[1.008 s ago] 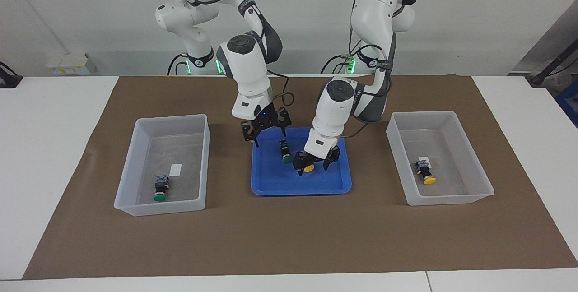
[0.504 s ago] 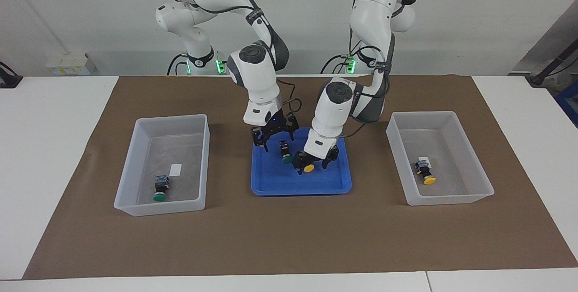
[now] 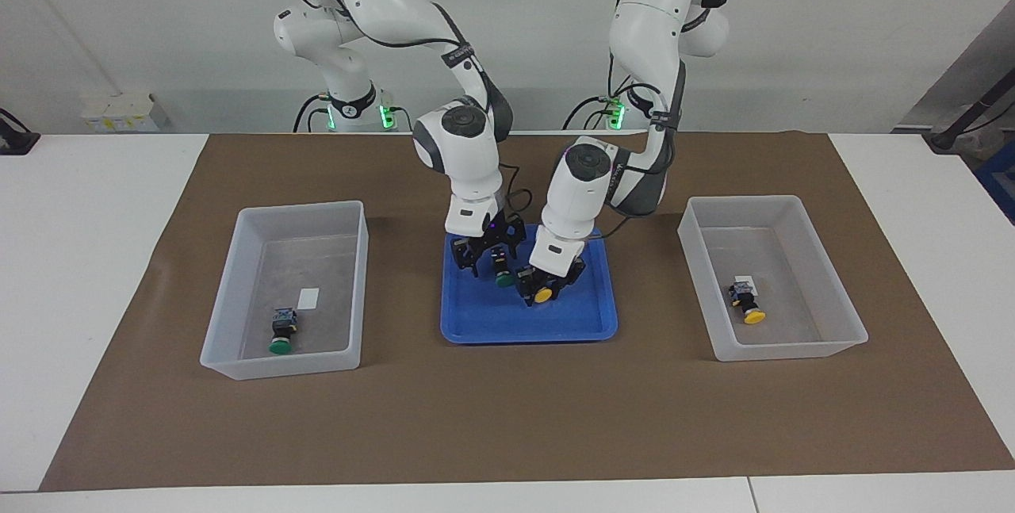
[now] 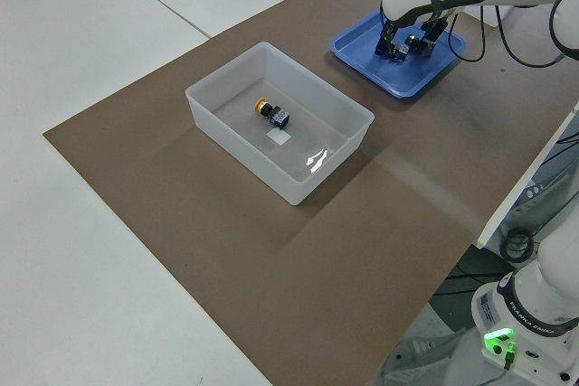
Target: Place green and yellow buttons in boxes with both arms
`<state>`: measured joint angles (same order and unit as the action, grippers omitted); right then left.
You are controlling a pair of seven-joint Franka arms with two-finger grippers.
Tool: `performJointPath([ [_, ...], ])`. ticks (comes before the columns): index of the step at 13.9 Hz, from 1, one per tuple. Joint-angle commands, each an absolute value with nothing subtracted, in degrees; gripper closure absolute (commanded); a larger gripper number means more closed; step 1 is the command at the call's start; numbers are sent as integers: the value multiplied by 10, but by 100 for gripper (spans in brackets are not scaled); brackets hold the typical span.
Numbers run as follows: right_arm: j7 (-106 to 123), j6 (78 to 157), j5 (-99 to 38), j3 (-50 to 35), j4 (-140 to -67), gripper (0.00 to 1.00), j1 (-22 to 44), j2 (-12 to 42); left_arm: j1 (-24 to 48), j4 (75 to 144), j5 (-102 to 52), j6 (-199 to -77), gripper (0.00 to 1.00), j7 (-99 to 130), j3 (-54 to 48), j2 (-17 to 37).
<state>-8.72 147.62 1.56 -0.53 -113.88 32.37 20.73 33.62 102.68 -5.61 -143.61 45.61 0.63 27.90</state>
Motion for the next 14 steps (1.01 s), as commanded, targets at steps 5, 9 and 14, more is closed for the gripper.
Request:
performJointPath([
  [5, -103, 1463, 35, -2, -1148, 100, 287, 152, 337, 1042, -65, -1450, 100, 451, 11, 268],
  [9, -77, 1392, 35, -3, -1148, 100, 212, 77, 316, 979, -60, -1411, 100, 449, 11, 277],
  [14, -37, 1368, 35, -3, -1152, 100, 128, 33, 277, 819, -58, -1227, 100, 447, 11, 322],
])
